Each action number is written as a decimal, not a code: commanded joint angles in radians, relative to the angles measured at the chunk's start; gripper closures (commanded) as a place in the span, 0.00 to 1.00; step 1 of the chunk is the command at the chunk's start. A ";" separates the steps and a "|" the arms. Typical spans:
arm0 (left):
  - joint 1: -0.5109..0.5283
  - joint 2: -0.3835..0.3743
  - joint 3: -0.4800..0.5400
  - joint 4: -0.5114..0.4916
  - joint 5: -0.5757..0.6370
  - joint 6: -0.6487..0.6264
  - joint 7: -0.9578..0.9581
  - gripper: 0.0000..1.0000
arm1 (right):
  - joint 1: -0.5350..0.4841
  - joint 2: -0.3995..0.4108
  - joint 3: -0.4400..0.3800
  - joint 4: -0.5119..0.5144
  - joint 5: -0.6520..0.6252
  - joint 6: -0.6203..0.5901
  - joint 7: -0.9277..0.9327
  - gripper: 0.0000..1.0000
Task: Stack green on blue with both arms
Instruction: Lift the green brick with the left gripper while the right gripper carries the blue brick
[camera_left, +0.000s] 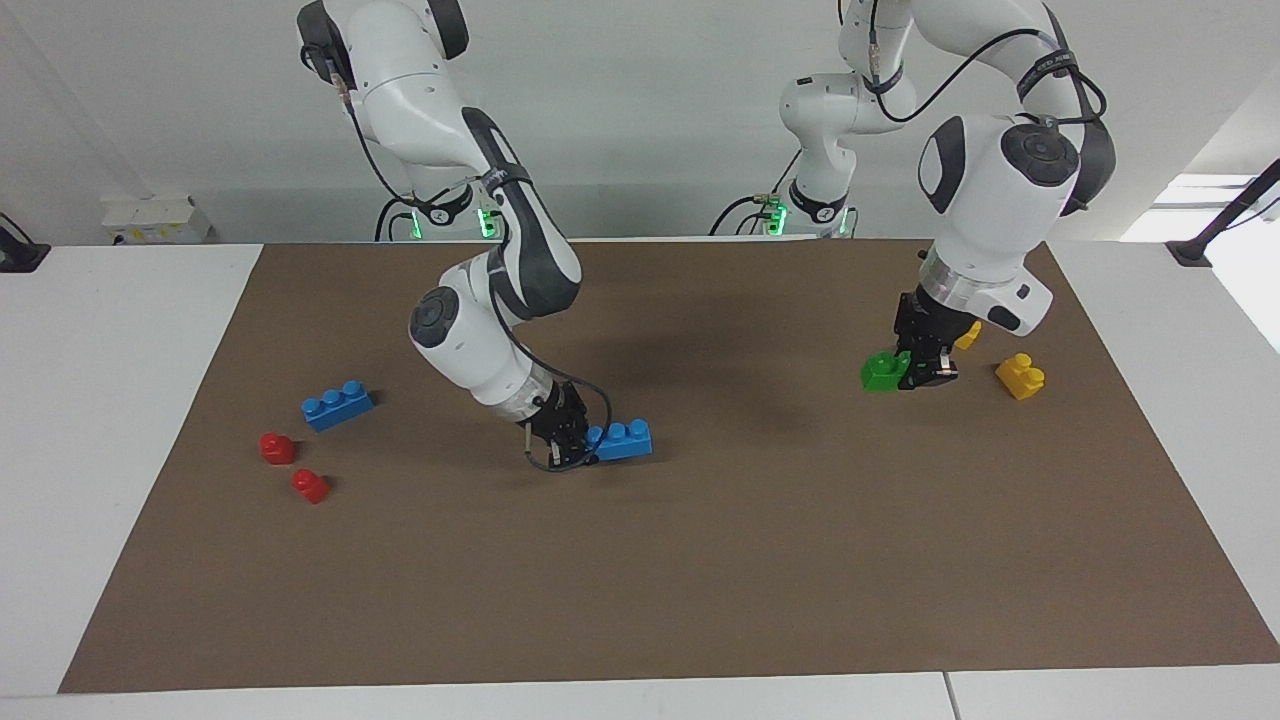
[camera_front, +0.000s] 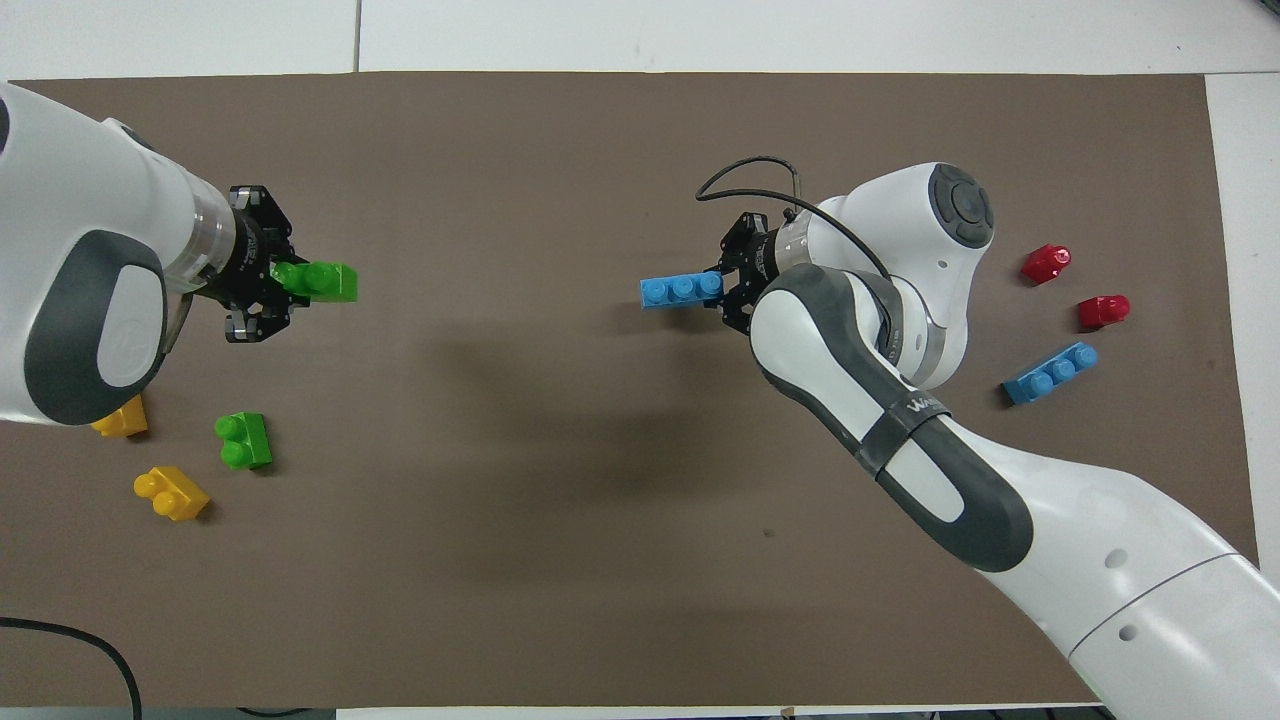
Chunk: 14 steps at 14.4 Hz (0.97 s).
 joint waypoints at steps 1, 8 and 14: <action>-0.054 -0.030 0.010 -0.031 0.004 0.000 -0.077 1.00 | 0.000 -0.045 -0.004 -0.093 -0.019 0.059 0.020 1.00; -0.205 -0.015 0.013 -0.065 0.007 0.109 -0.270 1.00 | 0.052 -0.057 0.000 -0.159 -0.019 0.158 0.075 1.00; -0.353 0.031 0.016 -0.080 0.039 0.190 -0.459 1.00 | 0.066 -0.053 0.001 -0.192 -0.018 0.223 0.083 1.00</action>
